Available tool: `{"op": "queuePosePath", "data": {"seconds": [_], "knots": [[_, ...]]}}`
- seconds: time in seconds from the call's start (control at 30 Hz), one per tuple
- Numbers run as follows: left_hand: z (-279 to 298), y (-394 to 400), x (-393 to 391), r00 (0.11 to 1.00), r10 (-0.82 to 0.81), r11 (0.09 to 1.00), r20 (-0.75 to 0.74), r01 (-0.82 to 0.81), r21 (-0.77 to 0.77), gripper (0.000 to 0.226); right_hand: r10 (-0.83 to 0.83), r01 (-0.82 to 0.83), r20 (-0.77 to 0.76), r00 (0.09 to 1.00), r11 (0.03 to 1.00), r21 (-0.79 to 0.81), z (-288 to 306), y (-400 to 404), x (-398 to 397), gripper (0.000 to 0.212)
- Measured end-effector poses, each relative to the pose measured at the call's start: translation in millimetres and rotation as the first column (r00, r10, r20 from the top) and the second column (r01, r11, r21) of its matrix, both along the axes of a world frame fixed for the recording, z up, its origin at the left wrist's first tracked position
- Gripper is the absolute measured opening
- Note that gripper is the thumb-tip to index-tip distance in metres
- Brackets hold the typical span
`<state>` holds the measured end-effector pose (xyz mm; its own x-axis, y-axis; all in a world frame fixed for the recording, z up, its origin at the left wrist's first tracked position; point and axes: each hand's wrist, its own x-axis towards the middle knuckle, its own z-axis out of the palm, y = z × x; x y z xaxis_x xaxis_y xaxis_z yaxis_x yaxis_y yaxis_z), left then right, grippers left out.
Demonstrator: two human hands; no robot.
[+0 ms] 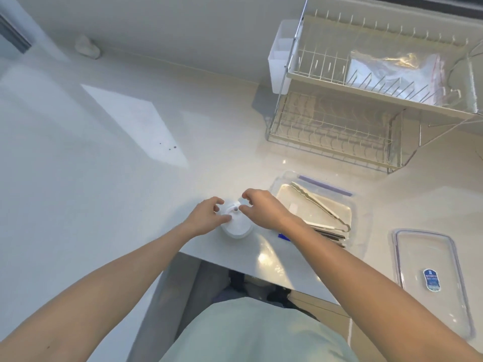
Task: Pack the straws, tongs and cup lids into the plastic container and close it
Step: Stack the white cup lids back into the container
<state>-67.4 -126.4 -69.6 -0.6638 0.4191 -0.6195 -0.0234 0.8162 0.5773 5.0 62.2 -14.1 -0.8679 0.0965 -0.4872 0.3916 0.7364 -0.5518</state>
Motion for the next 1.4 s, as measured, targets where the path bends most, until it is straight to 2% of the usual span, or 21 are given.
{"op": "queuePosePath", "data": {"seconds": [0.2, 0.33, 0.4, 0.53, 0.67, 0.83, 0.93, 1.0, 1.1, 1.17, 1.3, 1.4], "knots": [[-6.6, -12.9, 16.4, 0.997, 0.065, 0.995, 0.047, -0.069, 0.066, 0.031, 0.029, -0.044, 0.162, 0.986, 0.995, 0.09, -28.2, -31.4, 8.3, 0.036], [-10.6, -15.0, 13.3, 0.926, 0.257, 0.948, 0.277, -0.297, 0.112, 0.03, -0.03, 0.017, 0.215, 0.976, 0.998, 0.062, -37.3, -41.8, 12.5, 0.039], [-11.7, -18.8, 10.7, 0.879, 0.305, 0.929, 0.367, -0.36, 0.09, 0.038, -0.063, 0.055, 0.199, 0.978, 0.997, 0.045, -37.5, -43.9, 12.2, 0.04], [-6.8, -25.2, 10.6, 0.826, 0.231, 0.94, 0.514, -0.326, 0.102, 0.039, -0.109, 0.105, 0.129, 0.986, 0.994, 0.038, -34.2, -42.8, 12.5, 0.039], [-0.3, -27.6, 7.2, 0.817, 0.254, 0.919, 0.518, -0.37, 0.133, 0.043, -0.144, 0.144, 0.08, 0.986, 0.99, 0.01, -25.9, -39.7, 15.1, 0.041], [24.1, -13.6, -7.2, 0.825, 0.242, 0.873, 0.51, -0.415, 0.257, 0.039, -0.293, 0.288, -0.101, 0.951, 0.955, -0.067, -6.1, -16.6, 17.4, 0.045], [47.6, 10.6, -12.9, 0.834, 0.213, 0.837, 0.508, -0.424, 0.345, 0.037, -0.439, 0.432, -0.157, 0.885, 0.898, -0.078, 13.4, 8.6, 21.7, 0.048], [60.1, 33.2, -11.4, 0.839, 0.232, 0.809, 0.493, -0.448, 0.38, 0.04, -0.519, 0.501, -0.142, 0.843, 0.853, -0.144, 23.6, 29.1, 28.0, 0.048], [69.5, 72.4, -0.7, 0.832, 0.294, 0.784, 0.471, -0.492, 0.379, 0.045, -0.631, 0.572, -0.043, 0.775, 0.729, -0.376, 28.7, 61.8, 40.4, 0.037], [71.1, 97.2, 10.1, 0.832, 0.317, 0.785, 0.456, -0.5, 0.367, 0.048, -0.687, 0.619, 0.029, 0.726, 0.635, -0.461, 28.4, 81.8, 49.4, 0.035], [68.6, 137.3, 33.4, 0.804, 0.364, 0.772, 0.47, -0.543, 0.332, 0.053, -0.761, 0.698, 0.177, 0.624, 0.442, -0.563, 18.1, 110.5, 69.1, 0.031], [64.2, 160.1, 52.5, 0.815, 0.403, 0.796, 0.417, -0.537, 0.28, 0.039, -0.775, 0.726, 0.222, 0.592, 0.392, -0.566, 7.2, 123.9, 84.8, 0.029]]}}
